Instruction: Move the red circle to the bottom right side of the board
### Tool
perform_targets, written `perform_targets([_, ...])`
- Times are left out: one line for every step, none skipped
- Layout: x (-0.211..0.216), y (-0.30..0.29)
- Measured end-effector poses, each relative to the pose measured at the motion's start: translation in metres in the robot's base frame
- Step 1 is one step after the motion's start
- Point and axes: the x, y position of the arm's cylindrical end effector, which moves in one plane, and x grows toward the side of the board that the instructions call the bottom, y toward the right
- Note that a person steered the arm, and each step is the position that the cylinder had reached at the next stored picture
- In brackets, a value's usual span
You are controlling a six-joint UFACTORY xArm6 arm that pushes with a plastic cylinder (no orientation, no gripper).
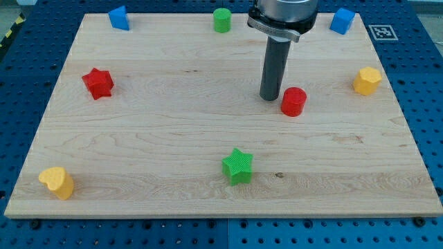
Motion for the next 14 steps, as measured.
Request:
perform_targets([0.0,0.018])
perform_targets([0.01,0.03])
perform_targets([0.025,0.032])
perform_targets([0.035,0.041])
perform_targets([0.043,0.052])
perform_targets([0.048,0.06])
perform_targets([0.043,0.06])
perform_targets([0.036,0.065])
perform_targets([0.034,0.076])
perform_targets([0.035,0.105])
perform_targets([0.043,0.12])
perform_targets([0.059,0.121])
perform_targets([0.078,0.121])
perform_targets([0.091,0.121])
